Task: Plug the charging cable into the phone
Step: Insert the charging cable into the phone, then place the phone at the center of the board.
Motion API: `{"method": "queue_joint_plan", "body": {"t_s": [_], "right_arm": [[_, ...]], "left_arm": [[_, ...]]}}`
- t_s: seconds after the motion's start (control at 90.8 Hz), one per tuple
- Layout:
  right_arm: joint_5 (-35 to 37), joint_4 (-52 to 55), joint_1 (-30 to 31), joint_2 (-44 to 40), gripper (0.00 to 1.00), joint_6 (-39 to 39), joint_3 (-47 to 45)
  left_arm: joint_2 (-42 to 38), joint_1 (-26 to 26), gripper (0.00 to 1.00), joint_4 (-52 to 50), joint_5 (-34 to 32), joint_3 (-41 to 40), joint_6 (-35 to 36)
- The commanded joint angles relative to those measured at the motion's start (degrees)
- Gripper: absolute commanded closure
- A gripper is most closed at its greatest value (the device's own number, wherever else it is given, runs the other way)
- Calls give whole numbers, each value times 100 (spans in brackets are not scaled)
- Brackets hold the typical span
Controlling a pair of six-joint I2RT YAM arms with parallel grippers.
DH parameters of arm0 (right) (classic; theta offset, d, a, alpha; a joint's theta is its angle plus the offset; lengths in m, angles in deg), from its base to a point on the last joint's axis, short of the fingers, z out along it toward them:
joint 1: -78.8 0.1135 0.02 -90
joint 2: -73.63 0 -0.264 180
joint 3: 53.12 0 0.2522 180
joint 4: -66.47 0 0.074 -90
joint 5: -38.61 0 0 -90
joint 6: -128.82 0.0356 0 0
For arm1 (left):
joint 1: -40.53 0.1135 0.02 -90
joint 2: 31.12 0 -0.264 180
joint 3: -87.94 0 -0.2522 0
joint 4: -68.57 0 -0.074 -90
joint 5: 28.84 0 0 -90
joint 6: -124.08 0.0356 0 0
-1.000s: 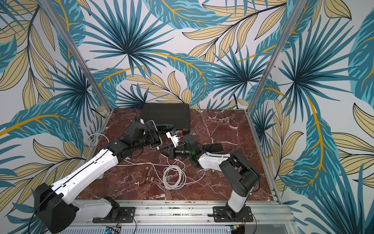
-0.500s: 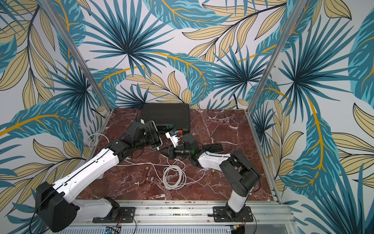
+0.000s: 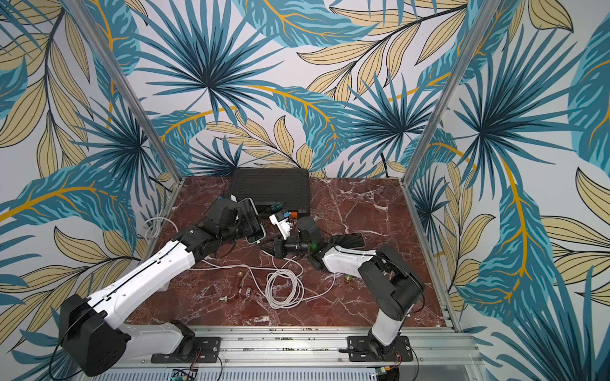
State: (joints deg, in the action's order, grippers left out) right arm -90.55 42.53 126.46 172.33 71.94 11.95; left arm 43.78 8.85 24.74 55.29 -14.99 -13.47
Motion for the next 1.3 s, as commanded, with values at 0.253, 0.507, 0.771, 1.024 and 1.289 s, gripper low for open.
{"method": "queue_joint_plan", "body": {"t_s": [0.253, 0.507, 0.771, 1.024, 1.289], "right_arm": [[190, 291, -42, -738, 33, -813, -431], [606, 445, -136, -1635, 31, -948, -1264], [905, 419, -173, -2253, 30, -867, -1920], [1009, 323, -178, -2558, 30, -754, -2266], [1049, 277, -181, -2726, 30, -642, -2437]], "left_arm": [[393, 132, 87, -256, 262, 411, 160], [1078, 389, 87, -596, 169, 590, 185], [1929, 391, 88, -1018, 32, 1033, 769], [2765, 399, 87, -1281, 171, 1531, 1243], [3409, 480, 88, -1421, 477, 1875, 1456]]}}
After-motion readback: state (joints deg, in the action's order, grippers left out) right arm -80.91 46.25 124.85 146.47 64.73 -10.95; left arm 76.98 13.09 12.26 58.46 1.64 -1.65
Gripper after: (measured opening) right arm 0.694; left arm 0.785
